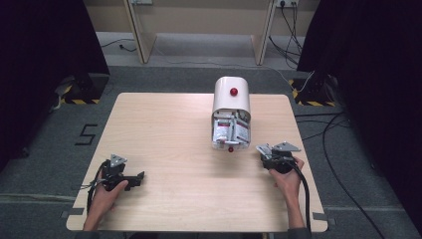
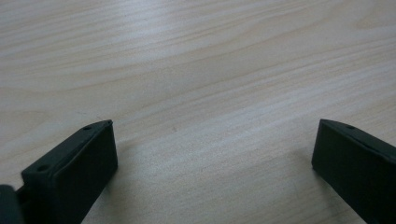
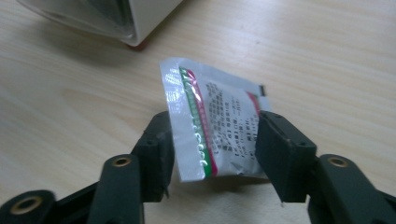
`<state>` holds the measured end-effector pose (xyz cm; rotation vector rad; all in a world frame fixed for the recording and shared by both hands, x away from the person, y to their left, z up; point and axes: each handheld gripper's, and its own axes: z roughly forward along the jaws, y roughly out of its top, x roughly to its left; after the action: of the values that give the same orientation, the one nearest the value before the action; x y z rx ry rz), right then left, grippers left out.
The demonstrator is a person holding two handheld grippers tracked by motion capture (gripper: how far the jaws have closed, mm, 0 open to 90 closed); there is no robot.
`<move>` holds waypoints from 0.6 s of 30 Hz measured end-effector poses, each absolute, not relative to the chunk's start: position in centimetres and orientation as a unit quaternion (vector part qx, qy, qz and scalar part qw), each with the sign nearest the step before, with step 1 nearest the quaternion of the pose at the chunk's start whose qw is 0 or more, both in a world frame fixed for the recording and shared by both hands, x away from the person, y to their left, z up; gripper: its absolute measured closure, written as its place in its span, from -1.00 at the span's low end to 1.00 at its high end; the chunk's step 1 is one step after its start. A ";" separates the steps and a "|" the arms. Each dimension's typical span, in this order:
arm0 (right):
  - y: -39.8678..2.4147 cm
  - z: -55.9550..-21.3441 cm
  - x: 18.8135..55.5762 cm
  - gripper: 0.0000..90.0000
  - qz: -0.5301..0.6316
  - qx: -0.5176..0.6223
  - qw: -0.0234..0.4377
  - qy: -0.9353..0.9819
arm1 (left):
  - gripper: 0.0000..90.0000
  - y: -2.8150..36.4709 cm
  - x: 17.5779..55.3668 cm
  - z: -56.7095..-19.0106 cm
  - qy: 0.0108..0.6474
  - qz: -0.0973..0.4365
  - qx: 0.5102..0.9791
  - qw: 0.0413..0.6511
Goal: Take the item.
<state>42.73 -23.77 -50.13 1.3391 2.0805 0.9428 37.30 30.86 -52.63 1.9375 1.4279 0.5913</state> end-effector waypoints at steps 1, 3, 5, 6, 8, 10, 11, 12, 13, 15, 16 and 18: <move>-23.8 -50.1 42.7 0.01 0.346 0.490 0.242 0.763 | -1.00 30.9 37.3 -52.6 0.545 0.226 0.739 0.326; -23.7 -50.1 42.7 0.00 0.345 0.490 0.243 0.762 | -1.00 30.9 37.3 -52.6 0.545 0.226 0.739 0.326; -23.6 -50.1 42.6 0.00 0.343 0.491 0.243 0.762 | -1.00 30.9 37.3 -52.6 0.545 0.226 0.739 0.326; -23.6 -50.0 42.5 0.00 0.345 0.491 0.243 0.762 | -1.00 30.9 37.3 -52.6 0.545 0.225 0.739 0.326; -23.7 -49.8 42.4 -0.01 0.348 0.488 0.245 0.762 | -1.00 30.9 37.3 -52.6 0.545 0.226 0.739 0.326; -23.6 -49.6 42.3 -0.01 0.353 0.489 0.244 0.759 | -1.00 30.9 37.3 -52.6 0.545 0.226 0.739 0.326; -23.6 -49.5 42.3 -0.01 0.355 0.488 0.246 0.758 | -1.00 30.9 37.3 -52.6 0.545 0.226 0.739 0.326; -23.7 -49.4 42.2 -0.01 0.357 0.488 0.247 0.757 | -1.00 30.9 37.3 -52.6 0.545 0.226 0.739 0.326; -23.7 -49.3 42.2 -0.02 0.358 0.486 0.248 0.757 | -1.00 30.9 37.3 -52.6 0.545 0.226 0.739 0.326; -23.7 -49.2 42.1 -0.02 0.361 0.487 0.248 0.756 | -1.00 30.9 37.3 -52.6 0.545 0.225 0.739 0.326; -23.7 -49.2 42.0 -0.02 0.362 0.487 0.249 0.755 | -1.00 30.9 37.3 -52.6 0.545 0.226 0.739 0.326; -23.7 -49.1 42.0 -0.03 0.364 0.487 0.250 0.754 | -1.00 30.9 37.3 -52.6 0.545 0.226 0.739 0.326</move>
<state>41.96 -23.69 -49.10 1.3256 2.0522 0.9897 37.30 30.85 -52.63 1.9364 1.4282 0.5912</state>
